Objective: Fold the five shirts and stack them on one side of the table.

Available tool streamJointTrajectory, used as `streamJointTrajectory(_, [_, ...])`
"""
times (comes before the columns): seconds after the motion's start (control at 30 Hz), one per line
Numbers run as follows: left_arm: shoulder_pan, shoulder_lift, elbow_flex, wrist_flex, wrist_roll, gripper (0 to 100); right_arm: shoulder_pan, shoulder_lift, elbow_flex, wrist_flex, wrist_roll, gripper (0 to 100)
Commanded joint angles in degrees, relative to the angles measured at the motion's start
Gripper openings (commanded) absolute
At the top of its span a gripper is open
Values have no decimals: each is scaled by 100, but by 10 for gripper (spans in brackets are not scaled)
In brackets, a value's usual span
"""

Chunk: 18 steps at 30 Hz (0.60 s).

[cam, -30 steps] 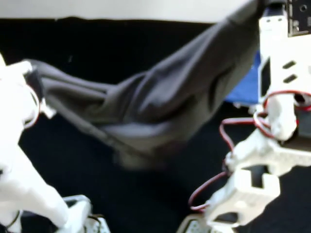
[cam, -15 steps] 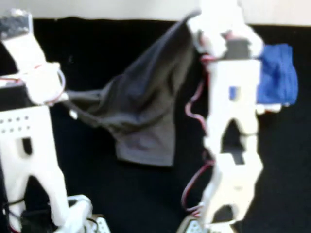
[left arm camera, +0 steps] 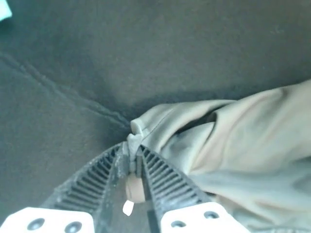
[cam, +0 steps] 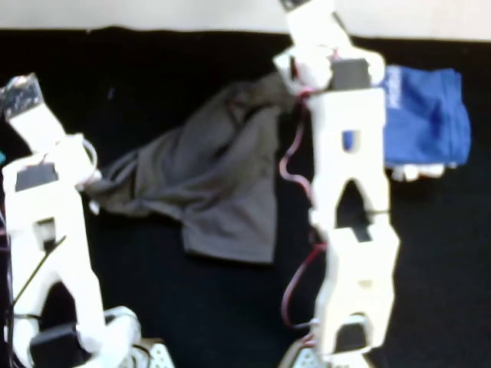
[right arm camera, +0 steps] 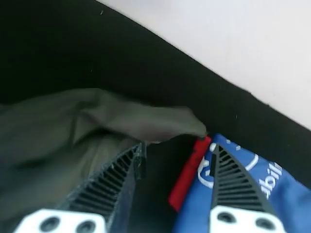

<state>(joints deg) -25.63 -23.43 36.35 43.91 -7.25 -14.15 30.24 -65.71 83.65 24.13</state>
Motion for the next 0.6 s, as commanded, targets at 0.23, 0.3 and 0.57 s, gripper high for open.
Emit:
streamJointTrajectory(0.23, [-57,-75,312,-176,-105,8,-470,-101,-1930,1754,-97,217])
streamJointTrajectory(0.3, [-57,-48,374,-176,-457,8,-558,-119,-1877,1763,-325,217])
streamJointTrajectory(0.57, [-637,1534,-593,-176,-615,8,-1332,-1895,681,1754,-826,216])
